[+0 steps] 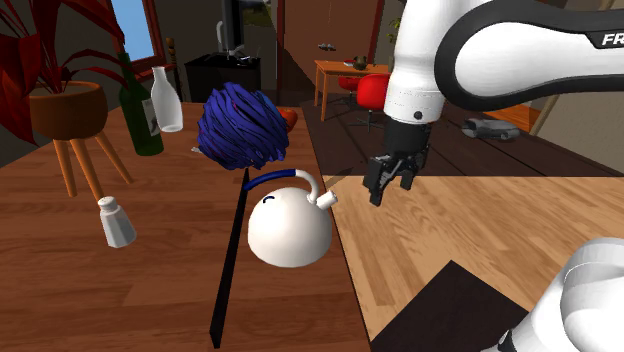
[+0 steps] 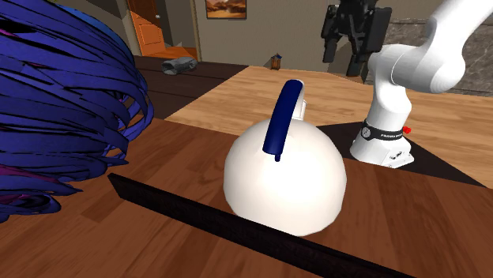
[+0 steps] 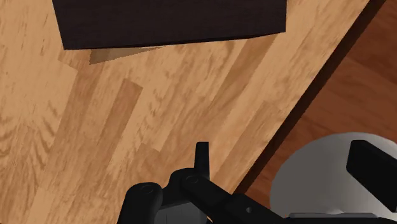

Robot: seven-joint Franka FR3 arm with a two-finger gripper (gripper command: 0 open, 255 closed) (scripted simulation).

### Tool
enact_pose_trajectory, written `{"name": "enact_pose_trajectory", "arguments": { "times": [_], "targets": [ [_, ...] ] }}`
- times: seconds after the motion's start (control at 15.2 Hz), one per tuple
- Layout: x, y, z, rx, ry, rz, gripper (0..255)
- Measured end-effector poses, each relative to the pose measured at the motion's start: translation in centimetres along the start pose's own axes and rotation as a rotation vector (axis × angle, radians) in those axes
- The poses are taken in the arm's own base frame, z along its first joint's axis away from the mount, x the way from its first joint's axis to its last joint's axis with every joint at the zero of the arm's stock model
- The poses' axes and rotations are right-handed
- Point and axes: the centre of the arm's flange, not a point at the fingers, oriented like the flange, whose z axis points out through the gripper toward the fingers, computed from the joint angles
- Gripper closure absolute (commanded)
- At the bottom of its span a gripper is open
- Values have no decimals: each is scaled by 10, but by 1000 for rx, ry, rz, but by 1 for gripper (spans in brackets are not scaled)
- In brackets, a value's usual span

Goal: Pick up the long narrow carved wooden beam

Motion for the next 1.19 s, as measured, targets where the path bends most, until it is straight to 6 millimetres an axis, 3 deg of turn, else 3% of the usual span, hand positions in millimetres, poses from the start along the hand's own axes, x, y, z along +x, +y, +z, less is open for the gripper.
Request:
{"name": "enact_pose_trajectory", "arguments": {
  "times": [0.53, 1.19],
  "targets": [
    [27, -97, 17, 2, 15, 164, 0],
    [85, -219, 39, 7, 31, 367, 0]
  ]
}}
